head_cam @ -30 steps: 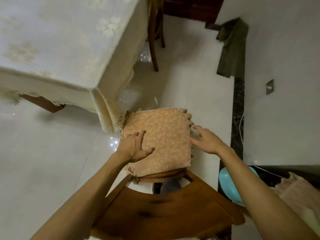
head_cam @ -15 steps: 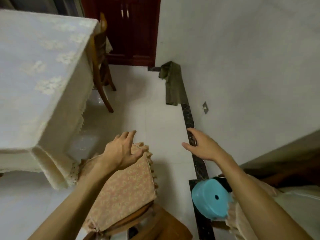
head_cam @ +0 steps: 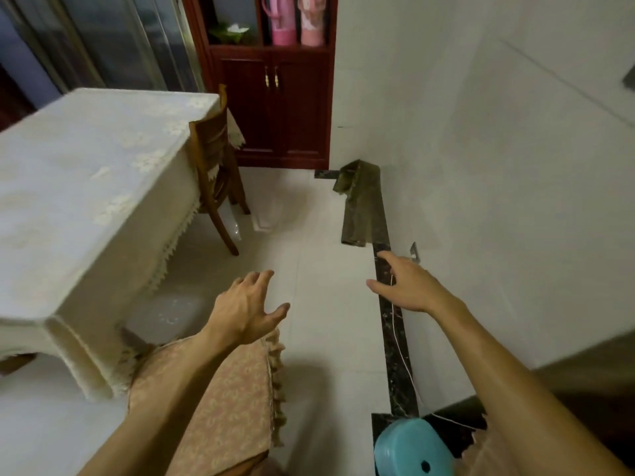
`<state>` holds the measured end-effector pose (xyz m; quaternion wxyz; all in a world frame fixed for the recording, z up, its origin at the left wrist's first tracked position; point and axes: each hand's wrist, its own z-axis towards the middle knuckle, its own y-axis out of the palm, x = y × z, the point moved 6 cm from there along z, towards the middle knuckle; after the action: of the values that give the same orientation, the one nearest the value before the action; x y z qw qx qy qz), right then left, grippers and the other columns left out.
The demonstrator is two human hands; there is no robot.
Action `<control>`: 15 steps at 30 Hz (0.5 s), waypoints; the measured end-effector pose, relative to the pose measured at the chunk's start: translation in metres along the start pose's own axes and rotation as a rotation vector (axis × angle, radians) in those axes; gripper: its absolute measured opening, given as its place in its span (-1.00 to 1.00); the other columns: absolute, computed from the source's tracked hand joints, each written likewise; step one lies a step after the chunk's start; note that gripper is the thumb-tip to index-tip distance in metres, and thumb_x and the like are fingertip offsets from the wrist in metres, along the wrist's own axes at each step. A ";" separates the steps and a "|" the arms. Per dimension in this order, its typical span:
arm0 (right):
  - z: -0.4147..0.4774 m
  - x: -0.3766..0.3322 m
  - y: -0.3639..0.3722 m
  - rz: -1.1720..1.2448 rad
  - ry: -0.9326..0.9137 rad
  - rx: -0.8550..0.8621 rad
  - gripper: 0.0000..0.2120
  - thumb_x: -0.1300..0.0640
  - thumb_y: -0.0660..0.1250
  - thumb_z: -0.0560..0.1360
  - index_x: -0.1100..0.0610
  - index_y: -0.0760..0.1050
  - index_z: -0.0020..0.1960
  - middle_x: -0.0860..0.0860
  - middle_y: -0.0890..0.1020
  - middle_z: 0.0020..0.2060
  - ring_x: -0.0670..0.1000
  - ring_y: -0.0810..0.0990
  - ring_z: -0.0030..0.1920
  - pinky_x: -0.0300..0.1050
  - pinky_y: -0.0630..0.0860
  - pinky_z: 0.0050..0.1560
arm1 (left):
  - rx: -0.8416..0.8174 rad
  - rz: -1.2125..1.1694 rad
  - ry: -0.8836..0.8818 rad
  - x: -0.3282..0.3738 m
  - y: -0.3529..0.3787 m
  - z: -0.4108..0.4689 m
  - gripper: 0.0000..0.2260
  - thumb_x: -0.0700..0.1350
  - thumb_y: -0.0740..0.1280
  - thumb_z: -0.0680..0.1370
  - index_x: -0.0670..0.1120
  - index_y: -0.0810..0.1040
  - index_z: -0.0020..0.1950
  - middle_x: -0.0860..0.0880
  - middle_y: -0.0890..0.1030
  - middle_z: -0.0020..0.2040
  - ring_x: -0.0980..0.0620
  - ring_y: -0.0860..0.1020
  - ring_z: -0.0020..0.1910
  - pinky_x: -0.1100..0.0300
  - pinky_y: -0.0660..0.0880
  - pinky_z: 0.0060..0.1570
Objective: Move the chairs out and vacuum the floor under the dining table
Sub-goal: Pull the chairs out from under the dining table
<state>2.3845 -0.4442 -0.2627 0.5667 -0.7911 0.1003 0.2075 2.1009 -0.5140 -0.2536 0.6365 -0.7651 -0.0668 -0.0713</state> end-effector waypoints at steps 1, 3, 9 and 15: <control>0.003 0.006 -0.009 0.008 -0.007 0.004 -0.25 -0.40 0.22 0.46 -0.14 0.10 0.54 0.06 0.32 0.49 0.15 0.42 0.40 0.17 0.48 0.29 | 0.008 0.004 -0.005 0.009 -0.004 0.004 -0.29 0.33 0.17 0.55 0.02 0.07 0.58 -0.07 0.28 0.52 -0.11 0.35 0.43 -0.06 0.45 0.32; 0.009 0.017 -0.026 0.012 -0.014 0.012 -0.26 -0.38 0.23 0.47 -0.14 0.09 0.54 0.06 0.29 0.51 0.15 0.39 0.42 0.19 0.46 0.31 | 0.023 0.007 -0.007 0.026 -0.011 0.011 -0.30 0.32 0.17 0.56 0.01 0.08 0.58 -0.07 0.29 0.52 -0.10 0.36 0.42 -0.03 0.46 0.31; 0.031 0.035 -0.069 -0.002 -0.016 0.059 -0.24 -0.33 0.30 0.47 -0.13 0.08 0.53 0.05 0.29 0.50 0.14 0.38 0.42 0.17 0.45 0.32 | 0.052 0.013 0.014 0.057 -0.027 0.053 -0.31 0.31 0.18 0.56 0.00 0.10 0.57 -0.08 0.33 0.47 -0.08 0.40 0.37 0.02 0.48 0.25; 0.072 0.042 -0.090 -0.011 -0.024 0.052 -0.20 -0.33 0.33 0.45 -0.13 0.06 0.55 0.06 0.29 0.50 0.12 0.38 0.42 0.15 0.45 0.33 | 0.050 0.003 0.085 0.079 -0.028 0.120 -0.30 0.32 0.17 0.55 0.00 0.09 0.57 -0.10 0.35 0.45 -0.10 0.44 0.33 0.02 0.52 0.20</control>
<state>2.4419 -0.3431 -0.2242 0.5895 -0.7739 0.0946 0.2114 2.1761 -0.3905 -0.2331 0.6577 -0.7455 -0.0403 -0.1008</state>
